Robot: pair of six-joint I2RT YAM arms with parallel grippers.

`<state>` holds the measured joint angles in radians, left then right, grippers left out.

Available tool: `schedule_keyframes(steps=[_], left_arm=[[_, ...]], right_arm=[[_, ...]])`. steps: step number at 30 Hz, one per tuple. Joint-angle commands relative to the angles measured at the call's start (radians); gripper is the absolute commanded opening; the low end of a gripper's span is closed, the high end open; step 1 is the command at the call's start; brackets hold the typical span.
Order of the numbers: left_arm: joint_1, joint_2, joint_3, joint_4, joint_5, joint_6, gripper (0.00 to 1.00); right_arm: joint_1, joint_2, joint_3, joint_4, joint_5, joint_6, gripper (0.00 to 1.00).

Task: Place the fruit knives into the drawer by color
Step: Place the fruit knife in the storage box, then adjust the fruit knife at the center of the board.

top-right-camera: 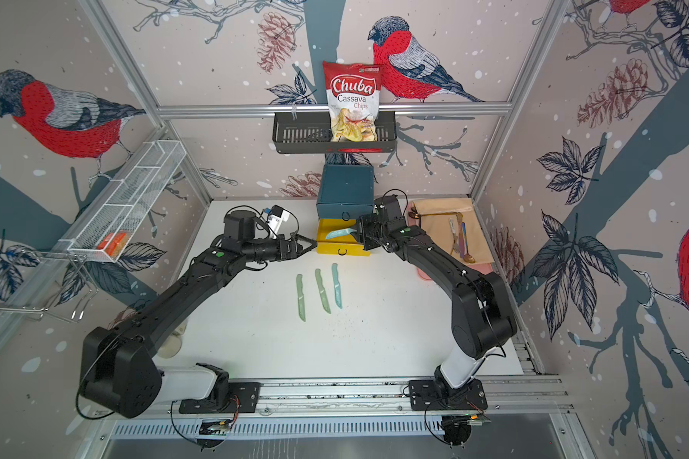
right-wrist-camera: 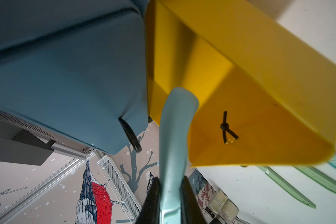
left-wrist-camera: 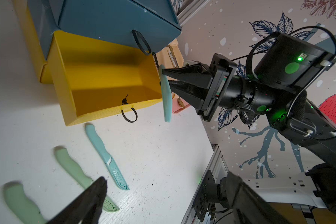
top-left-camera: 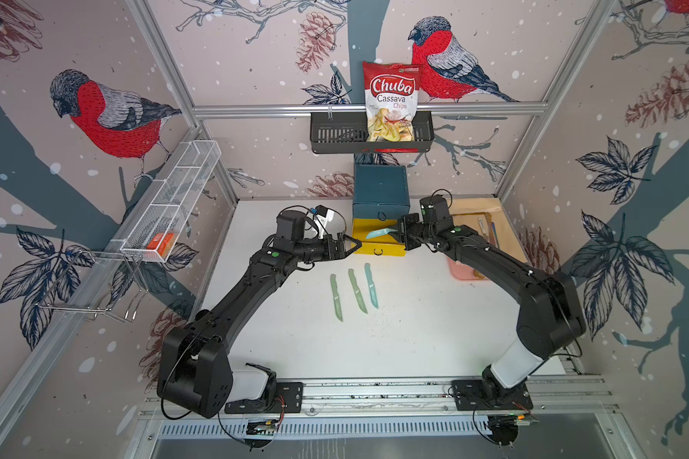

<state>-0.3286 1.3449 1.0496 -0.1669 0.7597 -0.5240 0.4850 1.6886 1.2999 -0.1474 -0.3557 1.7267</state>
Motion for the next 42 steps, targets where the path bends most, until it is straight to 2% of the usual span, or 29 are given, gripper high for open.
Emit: schedule_keyframes(steps=[1, 2, 5, 9, 12, 16, 21, 24, 28, 32, 35, 42], left_arm=[[0.007, 0.003, 0.004, 0.017, 0.018, 0.006, 0.97], [0.009, 0.004, 0.005, 0.014, 0.020, 0.009, 0.97], [0.020, 0.002, 0.002, 0.013, 0.024, 0.011, 0.97], [0.028, -0.002, -0.003, 0.012, 0.030, 0.013, 0.97], [0.031, -0.013, -0.013, 0.010, 0.030, 0.012, 0.97], [0.031, -0.040, -0.042, -0.005, 0.030, 0.020, 0.97], [0.033, -0.115, -0.137, -0.033, 0.027, 0.033, 0.97], [0.033, -0.176, -0.220, -0.031, 0.032, 0.026, 0.97], [0.032, -0.260, -0.316, -0.043, 0.033, 0.014, 0.97], [0.032, -0.339, -0.388, -0.047, 0.030, -0.013, 0.97], [0.031, -0.377, -0.415, -0.044, 0.027, -0.039, 0.97], [0.033, -0.397, -0.400, -0.077, 0.021, -0.035, 0.97]], right_arm=[[-0.003, 0.027, 0.021, 0.054, -0.017, 0.005, 0.27], [-0.004, 0.033, 0.027, 0.055, -0.015, 0.003, 0.33], [-0.005, 0.040, 0.035, 0.071, 0.002, 0.000, 0.40], [-0.001, 0.037, 0.049, 0.096, 0.023, -0.030, 0.47], [0.007, 0.031, 0.056, 0.118, 0.015, -0.088, 0.47], [0.039, 0.030, 0.091, 0.039, -0.030, -0.287, 0.46], [0.152, 0.030, 0.127, -0.205, -0.012, -0.654, 0.45], [0.246, 0.028, 0.102, -0.327, 0.073, -0.780, 0.45], [0.357, 0.024, 0.070, -0.420, 0.238, -0.843, 0.46], [0.434, 0.091, 0.084, -0.520, 0.413, -0.888, 0.48], [0.463, 0.175, 0.126, -0.580, 0.506, -0.917, 0.49], [0.464, 0.318, 0.164, -0.603, 0.600, -0.968, 0.49]])
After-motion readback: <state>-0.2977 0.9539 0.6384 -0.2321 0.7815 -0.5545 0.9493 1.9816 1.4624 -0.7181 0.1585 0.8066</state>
